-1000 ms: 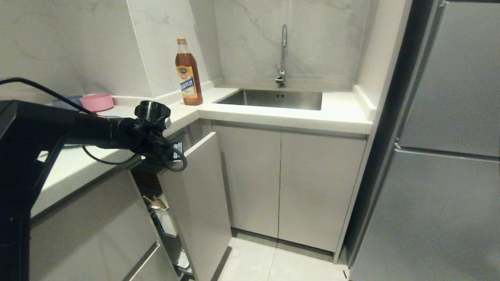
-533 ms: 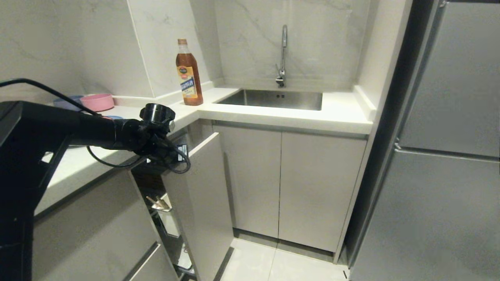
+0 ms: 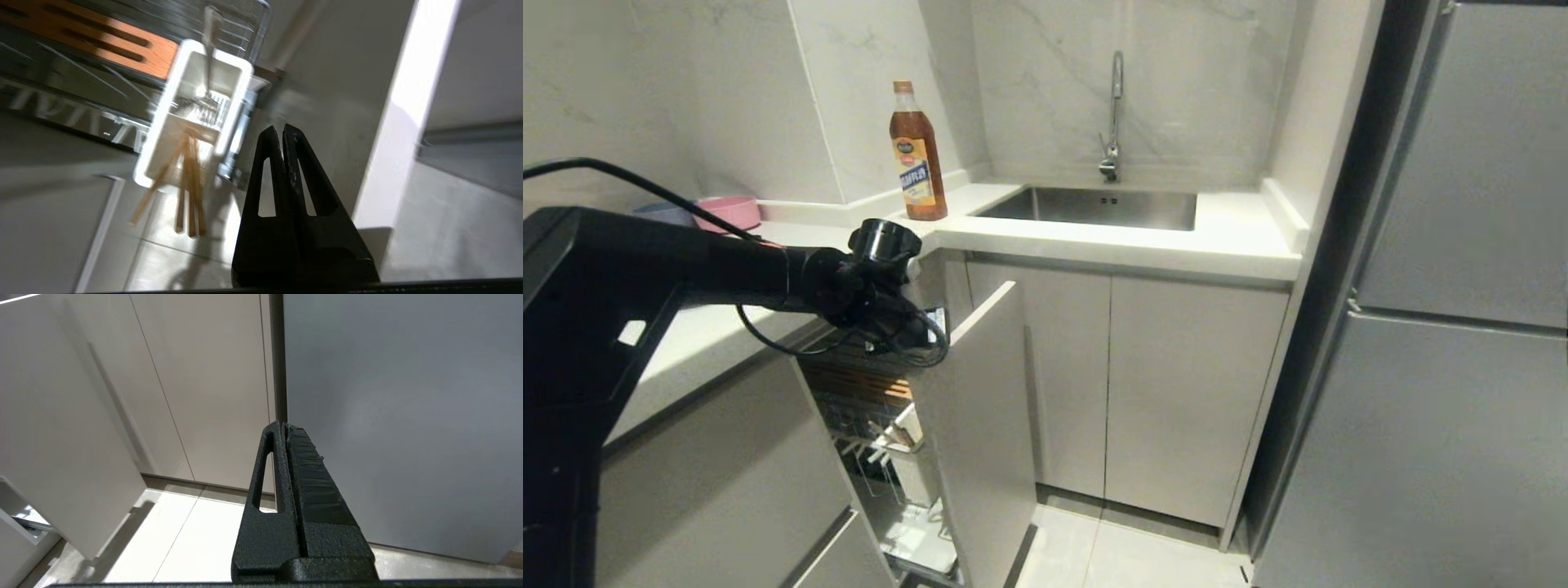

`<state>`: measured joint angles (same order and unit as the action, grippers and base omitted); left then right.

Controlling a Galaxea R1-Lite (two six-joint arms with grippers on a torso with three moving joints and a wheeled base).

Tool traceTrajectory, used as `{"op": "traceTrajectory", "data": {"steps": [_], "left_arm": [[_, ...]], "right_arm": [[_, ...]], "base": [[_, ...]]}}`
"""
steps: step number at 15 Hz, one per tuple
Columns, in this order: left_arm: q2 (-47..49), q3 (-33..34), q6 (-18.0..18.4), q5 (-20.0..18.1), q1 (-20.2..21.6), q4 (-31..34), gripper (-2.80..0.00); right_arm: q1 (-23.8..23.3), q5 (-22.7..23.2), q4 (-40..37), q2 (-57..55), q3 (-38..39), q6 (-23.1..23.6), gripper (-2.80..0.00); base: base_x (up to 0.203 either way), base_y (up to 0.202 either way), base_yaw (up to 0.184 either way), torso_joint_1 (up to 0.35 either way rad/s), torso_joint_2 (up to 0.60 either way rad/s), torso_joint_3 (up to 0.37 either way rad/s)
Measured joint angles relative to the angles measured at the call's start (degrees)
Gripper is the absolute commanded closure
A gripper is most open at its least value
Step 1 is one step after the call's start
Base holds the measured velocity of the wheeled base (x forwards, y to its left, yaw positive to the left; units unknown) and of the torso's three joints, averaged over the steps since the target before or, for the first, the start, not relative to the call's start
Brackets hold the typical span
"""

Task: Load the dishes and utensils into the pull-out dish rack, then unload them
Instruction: Open the cupboard

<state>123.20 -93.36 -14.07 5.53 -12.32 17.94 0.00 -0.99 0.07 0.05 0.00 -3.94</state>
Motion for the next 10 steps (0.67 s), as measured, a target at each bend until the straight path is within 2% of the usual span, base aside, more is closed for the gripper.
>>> {"op": "traceTrajectory", "data": {"steps": [4,10], "left_arm": [[-1.5,0.4,-2.8,-4.6,-2.3,2.5,0.0],[-2.4,1.9,-5.6,-5.0,-6.2,2.5,0.0]], "right_arm": [[0.0,0.0,0.0,0.0,0.0,0.0,0.0],[0.0,0.0,0.0,0.0,0.0,0.0,0.0]], "base": [[0.0,0.0,0.0,0.0,0.0,0.0],[0.0,0.0,0.0,0.0,0.0,0.0]]}}
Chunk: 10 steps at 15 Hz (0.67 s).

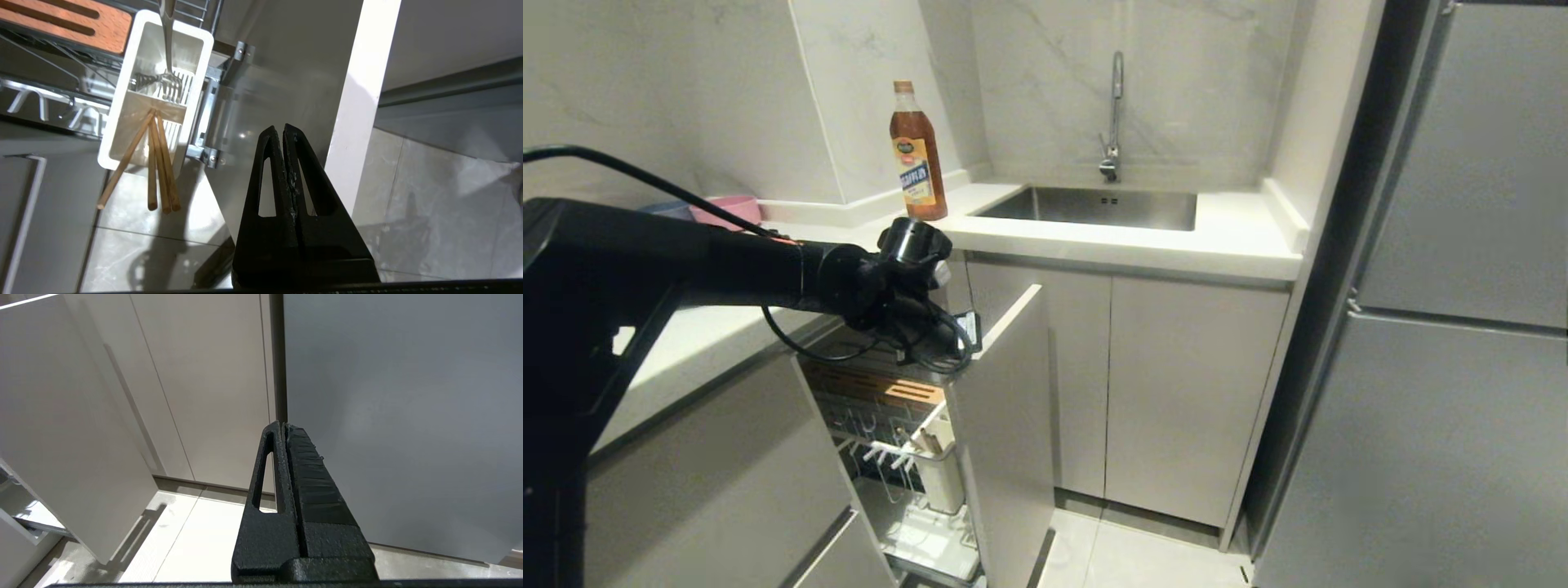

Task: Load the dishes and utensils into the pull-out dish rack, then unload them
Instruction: Open the cupboard

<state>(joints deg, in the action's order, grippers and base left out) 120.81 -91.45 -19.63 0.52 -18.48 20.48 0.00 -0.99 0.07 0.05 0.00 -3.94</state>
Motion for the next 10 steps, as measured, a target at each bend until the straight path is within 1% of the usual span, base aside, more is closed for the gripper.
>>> {"op": "traceTrajectory", "data": {"steps": [4,6,9,10], "left_arm": [[0.0,0.8,-1.5,-0.7,-2.9,0.4,0.0],[-0.3,1.2,-3.4,-2.3,-4.4,0.7,0.0],[-0.8,1.5,-5.6,-3.3,-5.9,0.7,0.0],[-1.1,1.6,-6.3,-4.5,-6.3,0.7,0.0]], "right_arm": [[0.0,0.0,0.0,0.0,0.0,0.0,0.0],[0.0,0.0,0.0,0.0,0.0,0.0,0.0],[0.0,0.0,0.0,0.0,0.0,0.0,0.0],[0.0,0.0,0.0,0.0,0.0,0.0,0.0]], "base": [[0.0,0.0,0.0,0.0,0.0,0.0],[0.0,0.0,0.0,0.0,0.0,0.0],[0.0,0.0,0.0,0.0,0.0,0.0],[0.0,0.0,0.0,0.0,0.0,0.0]]}}
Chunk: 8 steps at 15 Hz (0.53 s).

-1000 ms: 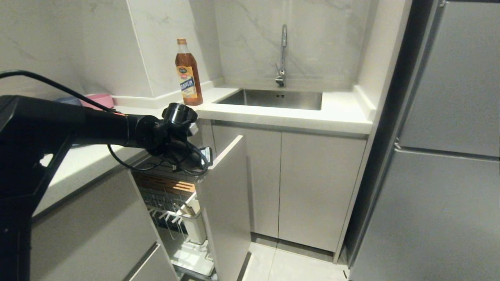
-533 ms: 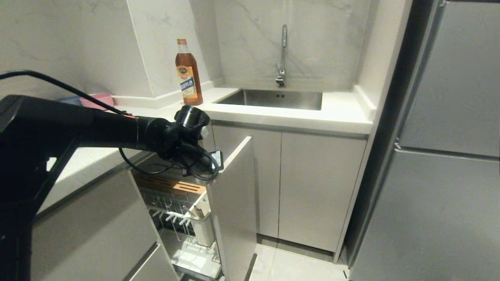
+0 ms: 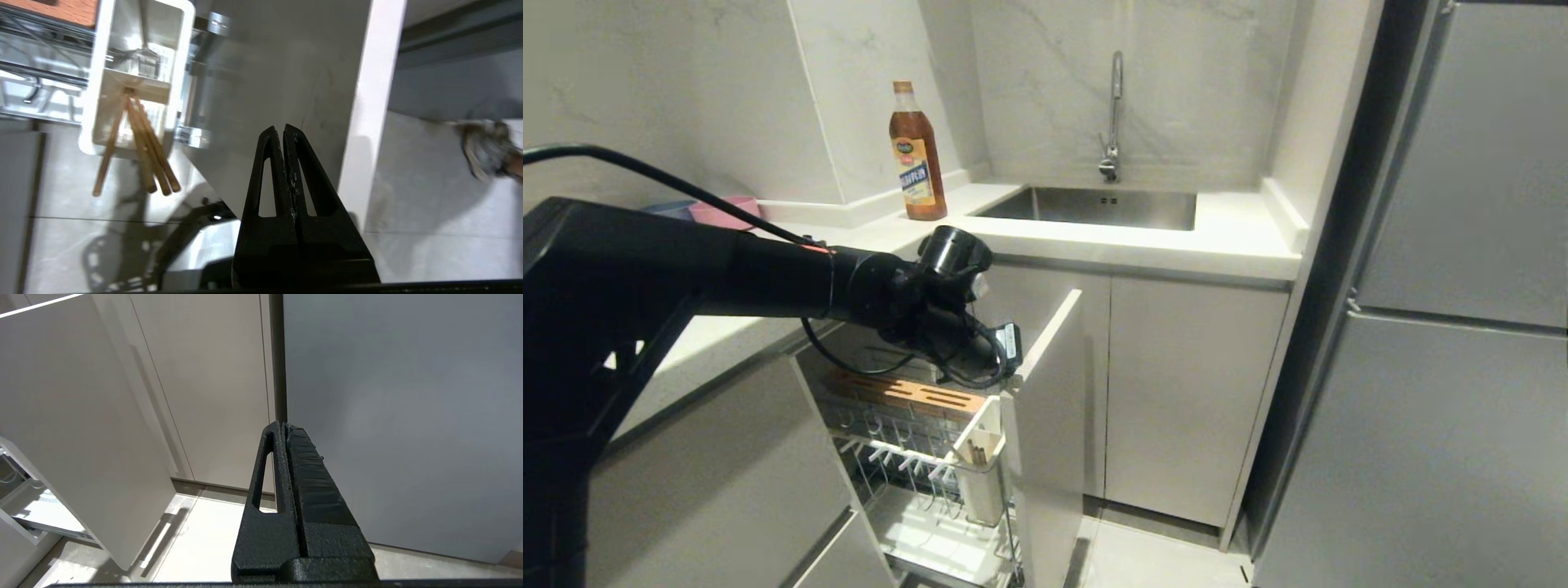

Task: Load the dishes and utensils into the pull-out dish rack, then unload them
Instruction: Open the cupboard

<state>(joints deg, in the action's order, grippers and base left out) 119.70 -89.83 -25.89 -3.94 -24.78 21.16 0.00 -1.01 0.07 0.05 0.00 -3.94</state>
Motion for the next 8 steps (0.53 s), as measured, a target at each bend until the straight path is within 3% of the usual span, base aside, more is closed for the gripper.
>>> {"op": "traceTrajectory", "data": {"steps": [2,8], "left_arm": [[-0.6,0.3,-0.5,-2.8,-0.6,0.4,0.0],[-1.2,0.5,-2.7,-5.2,-2.6,0.8,0.0]], "right_arm": [[0.0,0.0,0.0,0.0,0.0,0.0,0.0],[0.0,0.0,0.0,0.0,0.0,0.0,0.0]], "base": [[0.0,0.0,0.0,0.0,0.0,0.0],[0.0,0.0,0.0,0.0,0.0,0.0]]}}
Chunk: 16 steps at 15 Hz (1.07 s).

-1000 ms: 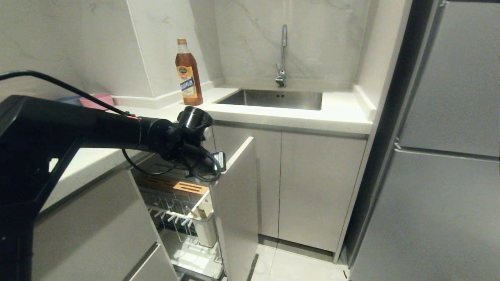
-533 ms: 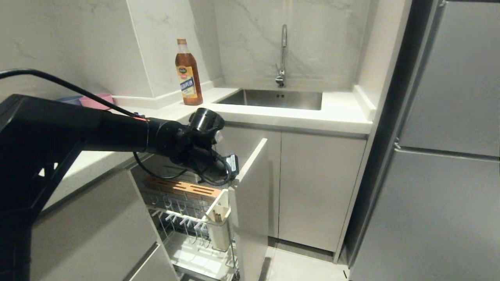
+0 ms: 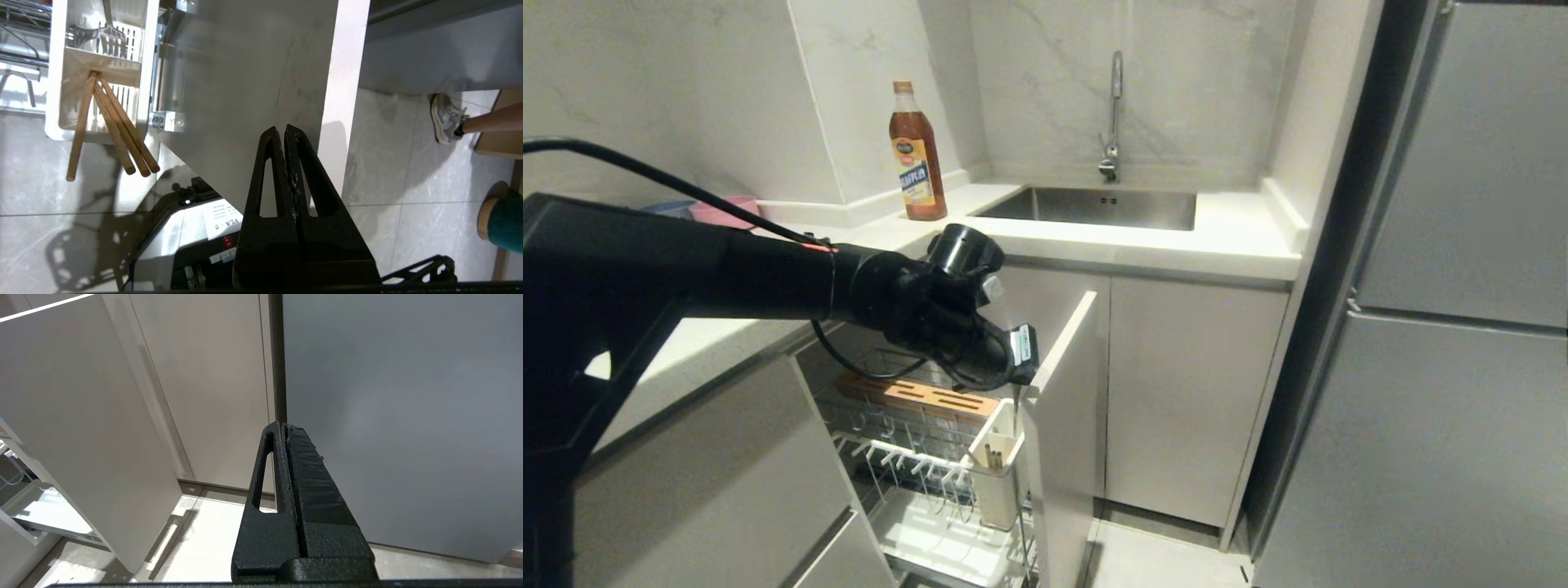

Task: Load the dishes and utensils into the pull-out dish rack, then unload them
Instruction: Open the cupboard

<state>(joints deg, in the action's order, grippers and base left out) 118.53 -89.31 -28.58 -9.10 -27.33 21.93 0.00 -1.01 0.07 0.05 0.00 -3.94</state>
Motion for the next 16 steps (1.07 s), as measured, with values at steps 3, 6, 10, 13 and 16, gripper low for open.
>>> {"op": "traceTrajectory", "data": {"steps": [3,6,10,13,16], "left_arm": [[0.0,0.0,-1.2,-0.9,-0.8,0.1,0.0],[-0.1,0.3,-1.4,-2.4,-1.7,0.6,0.0],[-0.2,0.4,-2.2,-2.4,-2.1,0.6,0.0],[-0.5,0.3,-2.2,-2.0,-1.9,0.5,0.0],[-1.0,0.0,-2.1,-1.5,-0.8,0.5,0.0]], "right_arm": [[0.0,0.0,0.0,0.0,0.0,0.0,0.0],[0.0,0.0,0.0,0.0,0.0,0.0,0.0],[0.0,0.1,0.0,0.0,0.0,0.0,0.0],[0.0,0.0,0.0,0.0,0.0,0.0,0.0],[0.0,0.0,0.0,0.0,0.0,0.0,0.0]], "base": [[0.0,0.0,0.0,0.0,0.0,0.0],[0.0,0.0,0.0,0.0,0.0,0.0],[0.0,0.0,0.0,0.0,0.0,0.0],[0.0,0.0,0.0,0.0,0.0,0.0],[0.0,0.0,0.0,0.0,0.0,0.0]]}}
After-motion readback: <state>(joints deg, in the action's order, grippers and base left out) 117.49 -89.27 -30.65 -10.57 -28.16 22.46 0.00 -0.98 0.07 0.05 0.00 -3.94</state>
